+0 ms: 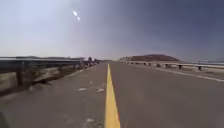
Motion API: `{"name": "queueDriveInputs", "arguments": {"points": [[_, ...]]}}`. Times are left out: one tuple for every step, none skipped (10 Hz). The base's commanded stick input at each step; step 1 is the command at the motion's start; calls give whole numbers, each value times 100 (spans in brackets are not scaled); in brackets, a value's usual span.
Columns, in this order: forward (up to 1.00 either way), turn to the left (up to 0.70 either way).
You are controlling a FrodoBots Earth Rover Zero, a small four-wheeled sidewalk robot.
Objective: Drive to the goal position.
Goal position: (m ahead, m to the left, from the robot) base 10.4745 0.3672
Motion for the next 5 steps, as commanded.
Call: {"name": "queueDriveInputs", "arguments": {"points": [[50, 0], [50, 0], [50, 0], [50, 0], [50, 0]]}}
